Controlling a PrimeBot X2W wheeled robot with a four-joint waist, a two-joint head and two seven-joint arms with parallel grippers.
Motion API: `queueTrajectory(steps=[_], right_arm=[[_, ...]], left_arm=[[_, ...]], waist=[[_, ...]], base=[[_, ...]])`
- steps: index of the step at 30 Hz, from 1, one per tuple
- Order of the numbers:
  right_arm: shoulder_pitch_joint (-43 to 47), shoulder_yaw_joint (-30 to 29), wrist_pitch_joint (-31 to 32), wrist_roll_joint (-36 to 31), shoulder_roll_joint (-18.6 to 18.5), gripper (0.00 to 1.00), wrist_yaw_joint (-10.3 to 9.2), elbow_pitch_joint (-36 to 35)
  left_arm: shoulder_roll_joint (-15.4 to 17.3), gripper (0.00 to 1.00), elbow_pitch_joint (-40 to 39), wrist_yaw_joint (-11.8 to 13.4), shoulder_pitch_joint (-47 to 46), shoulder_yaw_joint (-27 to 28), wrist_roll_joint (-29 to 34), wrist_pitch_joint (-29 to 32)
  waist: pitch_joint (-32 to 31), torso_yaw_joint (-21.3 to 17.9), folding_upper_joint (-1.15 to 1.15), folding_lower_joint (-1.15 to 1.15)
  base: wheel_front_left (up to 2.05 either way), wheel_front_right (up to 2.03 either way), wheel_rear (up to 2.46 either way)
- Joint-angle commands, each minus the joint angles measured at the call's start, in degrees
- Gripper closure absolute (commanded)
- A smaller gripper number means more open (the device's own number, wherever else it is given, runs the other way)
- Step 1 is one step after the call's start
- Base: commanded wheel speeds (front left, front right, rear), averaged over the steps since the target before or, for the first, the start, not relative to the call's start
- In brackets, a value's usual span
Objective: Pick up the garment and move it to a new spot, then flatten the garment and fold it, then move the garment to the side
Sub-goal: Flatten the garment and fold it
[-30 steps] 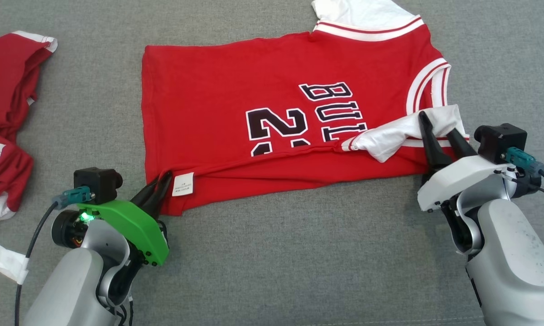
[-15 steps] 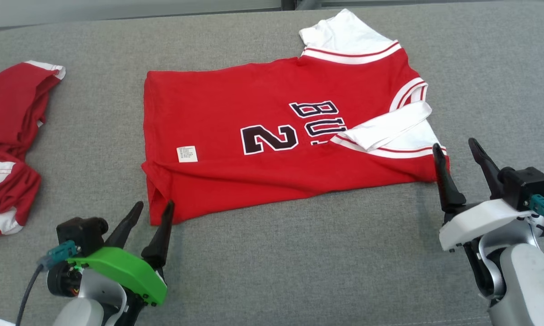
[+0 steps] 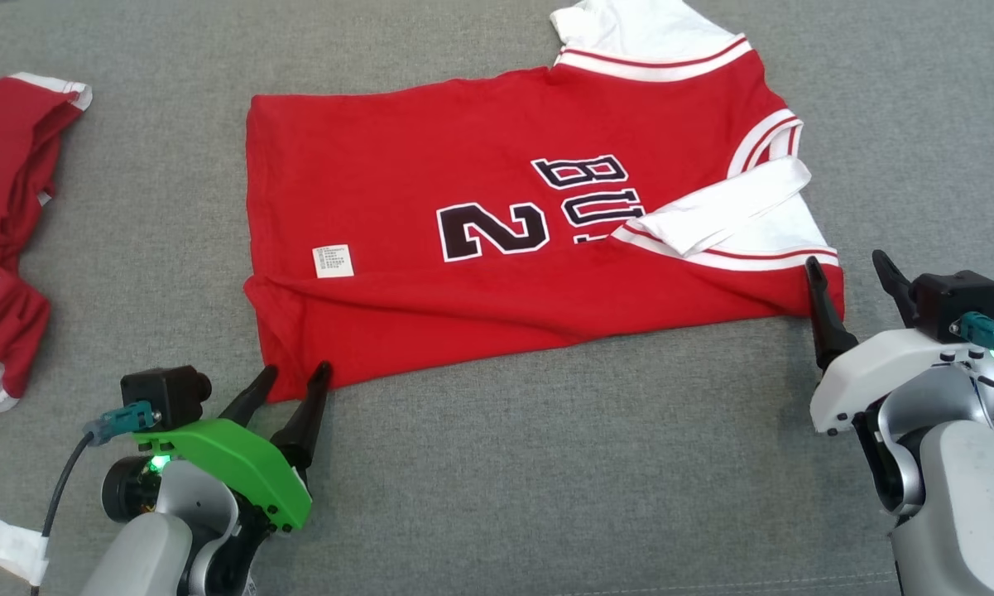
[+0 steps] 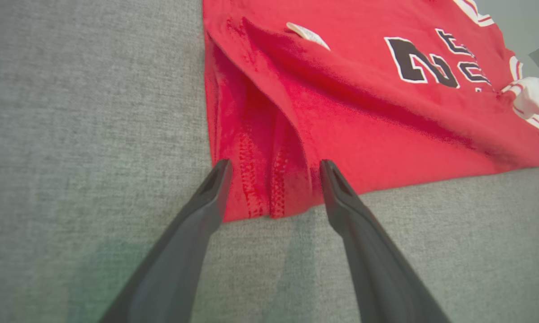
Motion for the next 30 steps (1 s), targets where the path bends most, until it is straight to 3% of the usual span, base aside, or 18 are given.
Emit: queueTrajectory(steps=[1,18,19,20,21,22,23,30], right_arm=[[-0.8,-0.6,0.2,-0.6,-0.1,0.0,-0.1,0.5],[-1.4,-2.8,3.1,1.9,1.8,0.0,-0.08,6.2],[-1.4,-2.9,3.3,2.3,1.8,0.24,-0.08,6.4],[-1.5,-2.8,3.6,2.7,1.8,0.57,-0.08,6.5],[-1.6,-2.8,3.7,3.3,1.8,0.89,-0.08,6.6],[-1.6,-2.8,3.7,3.3,1.8,0.89,-0.08,6.6],[-1.7,-2.8,3.9,4.1,1.8,1.0,-0.09,6.7],[-2.2,-3.4,5.0,9.0,0.2,1.0,-0.11,6.1]], left_arm=[[0.0,0.0,0.8,-0.4,-1.0,-0.1,-0.5,0.5],[1.0,0.0,7.1,-3.2,0.2,-2.9,-3.3,5.6],[1.0,0.01,7.0,-3.3,0.3,-3.0,-3.5,5.8],[1.0,0.18,6.9,-3.5,0.3,-3.1,-3.8,6.0],[0.9,0.59,6.8,-3.8,0.3,-3.4,-4.2,6.4],[0.9,0.59,6.8,-3.8,0.3,-3.4,-4.2,6.4],[0.8,1.0,6.6,-4.1,0.2,-3.6,-4.7,6.6],[2.3,1.0,5.2,-5.3,-0.9,-2.8,-8.4,7.8]], waist=[[2.0,1.2,0.0,0.0],[2.0,2.3,0.0,0.0],[2.0,2.3,0.0,0.0],[2.0,2.3,0.0,0.0],[1.9,2.3,0.0,0.0],[1.9,2.3,0.0,0.0],[1.9,2.3,0.0,0.0],[0.6,2.0,0.0,0.0]], base=[[0.0,0.0,0.0],[0.0,0.0,0.0],[0.0,0.0,0.0],[0.0,0.0,0.0],[0.0,0.0,0.0],[0.0,0.0,0.0],[0.0,0.0,0.0],[0.0,0.0,0.0]])
